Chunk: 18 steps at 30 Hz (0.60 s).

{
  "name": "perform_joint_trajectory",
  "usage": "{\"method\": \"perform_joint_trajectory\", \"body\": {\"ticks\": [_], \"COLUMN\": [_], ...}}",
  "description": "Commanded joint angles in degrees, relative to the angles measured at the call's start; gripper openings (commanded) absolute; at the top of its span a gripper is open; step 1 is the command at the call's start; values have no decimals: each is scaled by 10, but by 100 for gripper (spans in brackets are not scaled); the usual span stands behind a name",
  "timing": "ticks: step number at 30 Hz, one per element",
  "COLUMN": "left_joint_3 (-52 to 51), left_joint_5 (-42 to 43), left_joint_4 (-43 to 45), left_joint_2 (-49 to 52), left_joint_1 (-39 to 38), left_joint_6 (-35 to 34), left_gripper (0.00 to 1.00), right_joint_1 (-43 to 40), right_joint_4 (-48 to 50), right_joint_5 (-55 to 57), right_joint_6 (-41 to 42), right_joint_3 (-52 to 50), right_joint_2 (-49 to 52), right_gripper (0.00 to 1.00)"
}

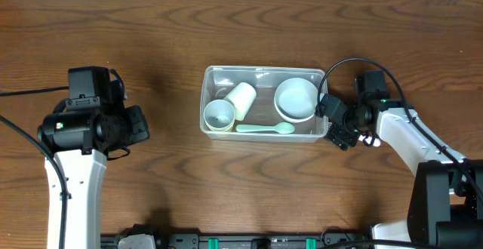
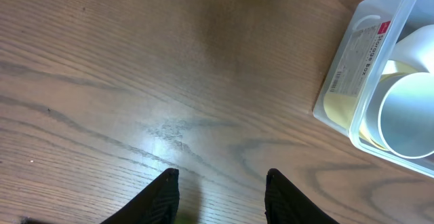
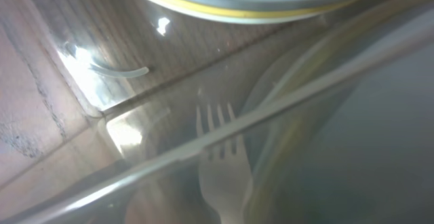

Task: Pack container

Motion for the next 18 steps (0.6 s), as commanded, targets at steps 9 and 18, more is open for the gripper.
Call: {"method": "perform_joint_trajectory", "body": {"ticks": [9,18], "left_joint_3": [2,2], "left_joint_5": [6,6], "left_joint_4": [-3,-1], "left_joint_2": [3,3], "left_joint_1": [3,3], "left_joint_6": [12,12], "left_gripper": [42,42], "right_joint_1": [1,-21], "right_joint_4": [0,-5], "right_joint_5": [-46,-46], "right_joint_6": [10,12], "right_joint_3": [-2,-3], "right_joint_2": [7,7], "right_gripper": [82,81]}}
